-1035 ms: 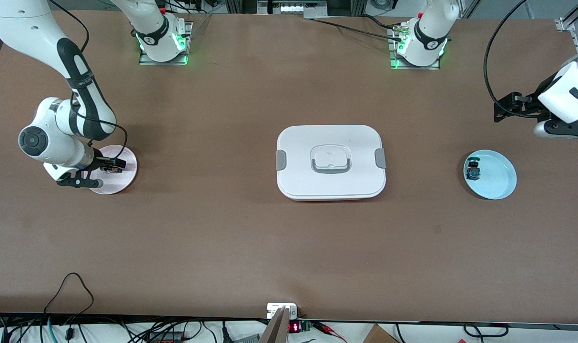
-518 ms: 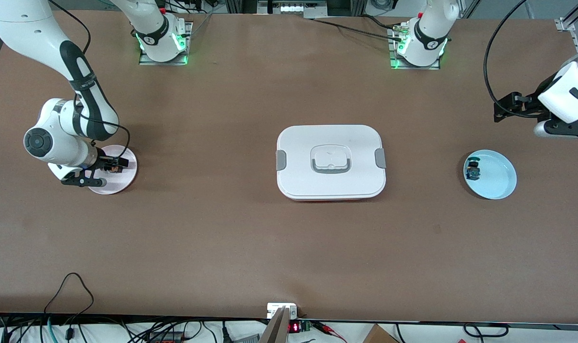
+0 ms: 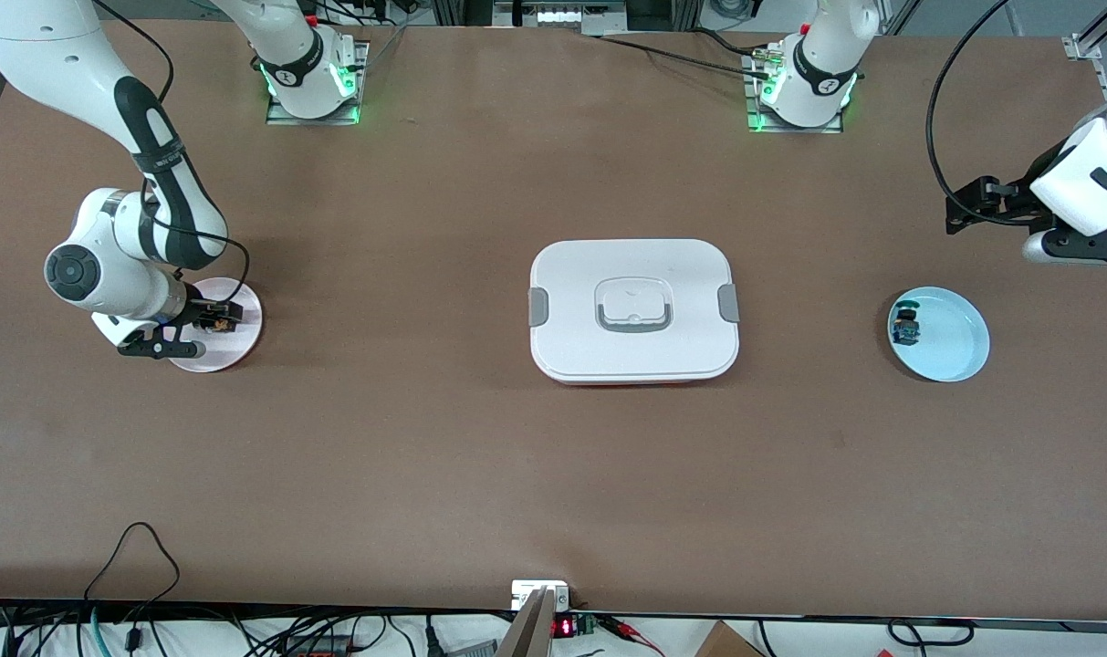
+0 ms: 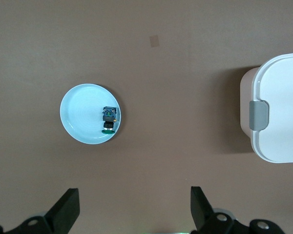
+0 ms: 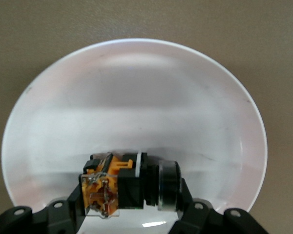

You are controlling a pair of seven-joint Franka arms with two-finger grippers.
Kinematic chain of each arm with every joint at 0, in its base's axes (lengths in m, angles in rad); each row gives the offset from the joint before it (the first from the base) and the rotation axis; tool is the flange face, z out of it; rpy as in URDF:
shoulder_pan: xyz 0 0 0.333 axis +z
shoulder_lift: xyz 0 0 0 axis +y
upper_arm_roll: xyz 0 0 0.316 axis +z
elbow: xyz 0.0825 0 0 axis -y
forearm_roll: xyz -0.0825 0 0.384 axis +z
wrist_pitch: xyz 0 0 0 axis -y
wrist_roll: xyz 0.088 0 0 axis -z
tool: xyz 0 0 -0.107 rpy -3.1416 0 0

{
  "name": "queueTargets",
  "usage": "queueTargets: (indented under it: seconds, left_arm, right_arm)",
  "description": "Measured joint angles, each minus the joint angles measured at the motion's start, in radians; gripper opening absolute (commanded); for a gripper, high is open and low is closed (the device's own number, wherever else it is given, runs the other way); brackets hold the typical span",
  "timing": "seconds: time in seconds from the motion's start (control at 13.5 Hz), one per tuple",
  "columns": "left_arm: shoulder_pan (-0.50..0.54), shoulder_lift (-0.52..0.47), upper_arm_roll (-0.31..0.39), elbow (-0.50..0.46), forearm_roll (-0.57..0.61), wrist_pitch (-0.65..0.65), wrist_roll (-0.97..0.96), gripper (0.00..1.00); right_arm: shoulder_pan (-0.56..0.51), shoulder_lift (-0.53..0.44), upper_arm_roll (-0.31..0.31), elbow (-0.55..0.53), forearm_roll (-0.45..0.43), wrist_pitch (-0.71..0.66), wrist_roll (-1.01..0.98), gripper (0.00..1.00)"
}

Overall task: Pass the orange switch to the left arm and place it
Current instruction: 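Close the right gripper on the orange switch, then lift the orange switch off the plate with the right gripper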

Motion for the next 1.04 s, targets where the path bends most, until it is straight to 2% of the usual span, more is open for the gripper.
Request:
queueTargets:
  seconds: [0.22, 0.67, 1.04]
  left_arm:
    - [0.000, 0.000, 0.000, 0.000, 0.000, 0.000, 0.000, 1.00]
    - [0.000, 0.000, 0.000, 0.000, 0.000, 0.000, 0.000, 1.00]
    - [0.000, 0.000, 0.000, 0.000, 0.000, 0.000, 0.000, 1.00]
  right_arm:
    - [0.000, -0.040, 0.020, 0.041, 0.000, -0.084, -0.001, 0.11]
    - [0.001, -0.123, 0.095, 0.275, 0.001, -0.456, -0.008, 0.12]
    - [0.015, -0.222, 0.182, 0.334, 0.002, -0.531, -0.084, 0.13]
